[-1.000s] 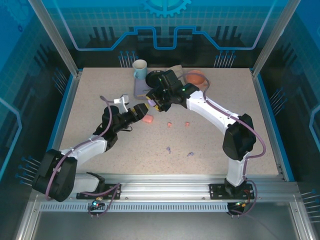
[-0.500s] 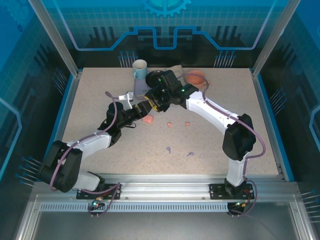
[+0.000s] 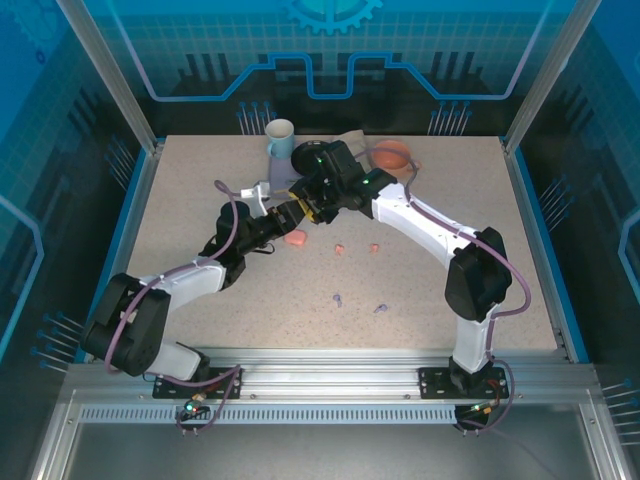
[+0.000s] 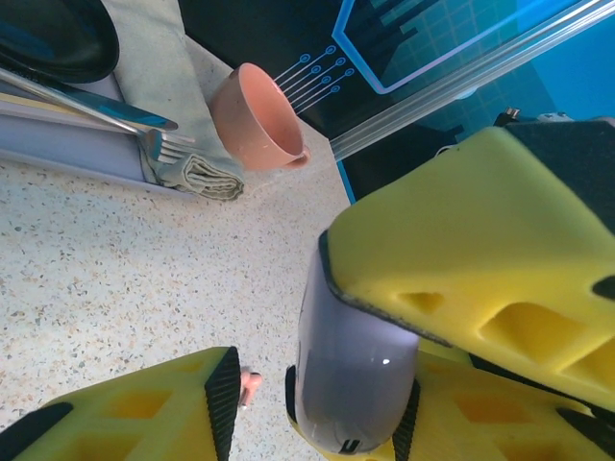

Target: Insert the wireless bluetooth earbuds into the charging case

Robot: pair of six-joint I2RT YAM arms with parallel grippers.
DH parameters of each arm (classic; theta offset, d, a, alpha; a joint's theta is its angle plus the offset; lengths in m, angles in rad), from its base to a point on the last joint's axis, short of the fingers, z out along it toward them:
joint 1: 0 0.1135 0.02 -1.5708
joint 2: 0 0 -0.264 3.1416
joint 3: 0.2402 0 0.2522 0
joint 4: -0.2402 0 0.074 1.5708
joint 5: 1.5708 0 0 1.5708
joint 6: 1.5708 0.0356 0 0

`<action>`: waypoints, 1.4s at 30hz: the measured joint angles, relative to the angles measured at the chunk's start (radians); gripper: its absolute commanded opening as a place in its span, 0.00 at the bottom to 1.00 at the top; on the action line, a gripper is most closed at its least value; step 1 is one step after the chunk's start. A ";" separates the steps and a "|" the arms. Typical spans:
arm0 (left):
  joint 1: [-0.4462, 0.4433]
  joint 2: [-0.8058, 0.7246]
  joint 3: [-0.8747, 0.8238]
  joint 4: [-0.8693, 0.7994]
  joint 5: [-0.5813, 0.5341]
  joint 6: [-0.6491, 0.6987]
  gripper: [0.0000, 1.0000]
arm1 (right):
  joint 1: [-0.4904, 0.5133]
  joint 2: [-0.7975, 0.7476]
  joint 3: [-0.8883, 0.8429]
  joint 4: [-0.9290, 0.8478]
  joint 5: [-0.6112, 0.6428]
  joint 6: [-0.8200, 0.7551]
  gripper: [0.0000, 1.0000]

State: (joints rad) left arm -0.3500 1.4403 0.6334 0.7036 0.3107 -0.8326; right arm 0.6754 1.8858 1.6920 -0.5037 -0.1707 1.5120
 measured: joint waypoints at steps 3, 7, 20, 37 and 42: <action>0.000 0.001 0.000 0.003 0.000 0.000 0.45 | 0.000 0.000 -0.008 0.003 -0.003 0.004 0.48; 0.000 0.003 0.000 0.011 0.000 0.000 0.42 | 0.000 0.000 -0.009 0.008 -0.004 0.008 0.49; -0.005 0.014 0.013 0.028 -0.005 0.000 0.26 | 0.000 0.000 -0.009 0.019 -0.001 0.015 0.48; -0.006 0.014 0.027 0.004 -0.007 0.003 0.14 | -0.001 0.000 -0.009 0.024 0.008 0.017 0.60; -0.006 0.006 0.032 0.004 -0.008 0.004 0.13 | -0.001 -0.001 -0.009 0.023 0.002 0.011 0.80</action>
State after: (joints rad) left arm -0.3565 1.4467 0.6659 0.7078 0.3027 -0.8288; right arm 0.6743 1.8847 1.6829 -0.4812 -0.1688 1.5227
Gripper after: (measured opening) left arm 0.230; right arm 0.730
